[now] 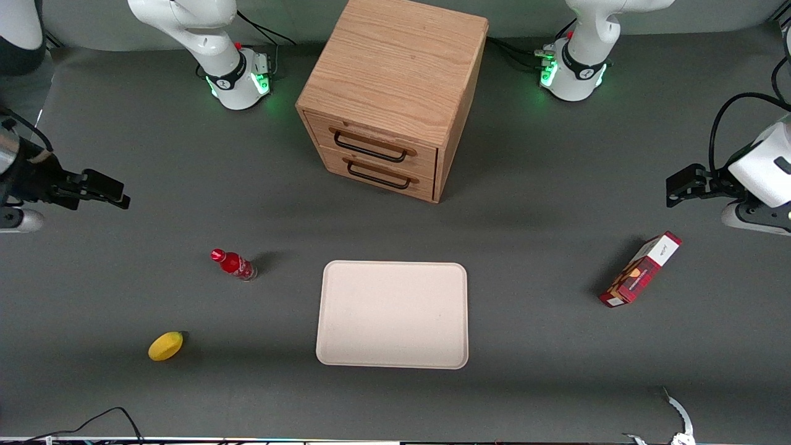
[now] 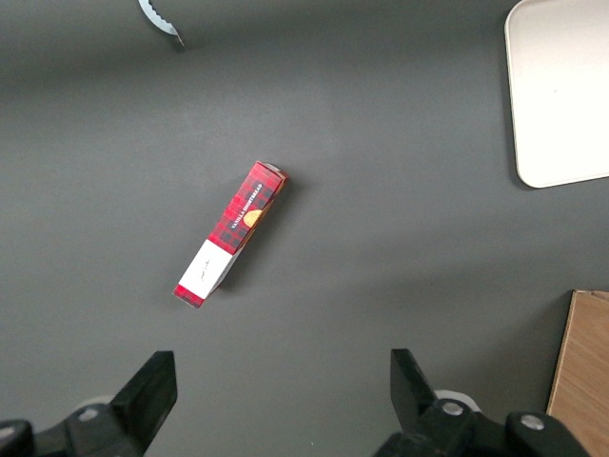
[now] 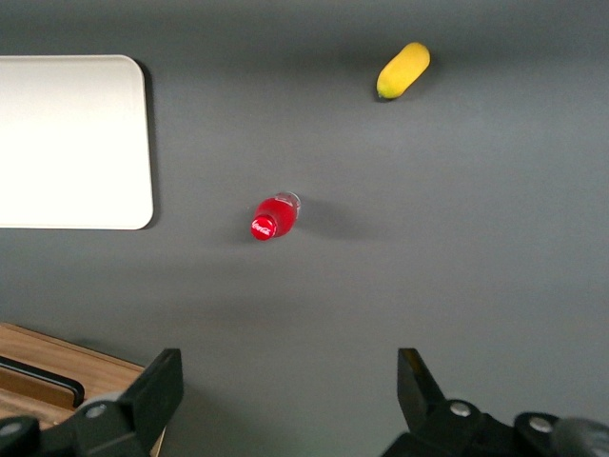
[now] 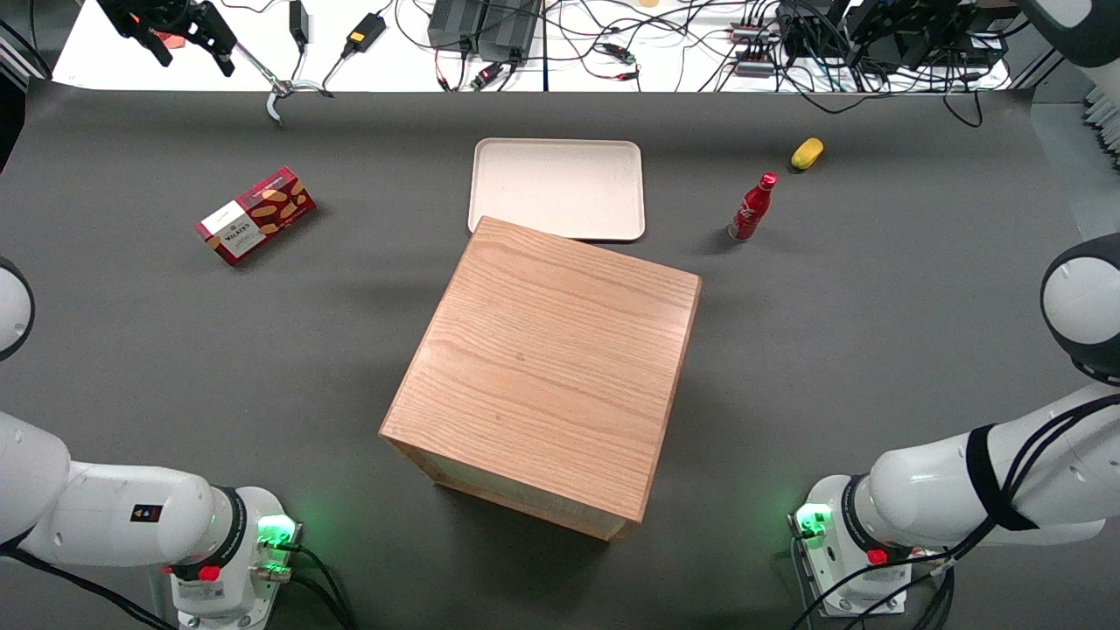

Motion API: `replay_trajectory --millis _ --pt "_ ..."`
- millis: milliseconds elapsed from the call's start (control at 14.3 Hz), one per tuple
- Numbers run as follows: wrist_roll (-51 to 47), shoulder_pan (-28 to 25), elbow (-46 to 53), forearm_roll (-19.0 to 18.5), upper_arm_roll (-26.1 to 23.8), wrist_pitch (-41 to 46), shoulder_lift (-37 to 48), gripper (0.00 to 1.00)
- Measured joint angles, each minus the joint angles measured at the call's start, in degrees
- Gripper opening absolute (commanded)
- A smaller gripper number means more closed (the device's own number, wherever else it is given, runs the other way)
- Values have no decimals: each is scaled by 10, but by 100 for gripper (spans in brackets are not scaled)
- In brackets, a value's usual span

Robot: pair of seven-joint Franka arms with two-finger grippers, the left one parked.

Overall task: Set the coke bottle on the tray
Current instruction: 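Move the open right gripper down over the red Coca-Cola bottle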

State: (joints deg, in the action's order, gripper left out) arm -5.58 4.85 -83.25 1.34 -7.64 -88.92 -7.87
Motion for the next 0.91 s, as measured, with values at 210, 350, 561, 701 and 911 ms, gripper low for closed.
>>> replay_trajectory --millis 210,350,561,701,911 --pt "-7 -1 -56 0 -3 -56 0 100" --pt "-21 -1 -91 0 -10 -98 0 100" --pt "-31 -3 -138 -1 -25 -156 0 100" --pt "-32 -4 -165 -11 -32 -189 0 99" --pt "-38 -5 -211 -24 -40 -241 -3 98"
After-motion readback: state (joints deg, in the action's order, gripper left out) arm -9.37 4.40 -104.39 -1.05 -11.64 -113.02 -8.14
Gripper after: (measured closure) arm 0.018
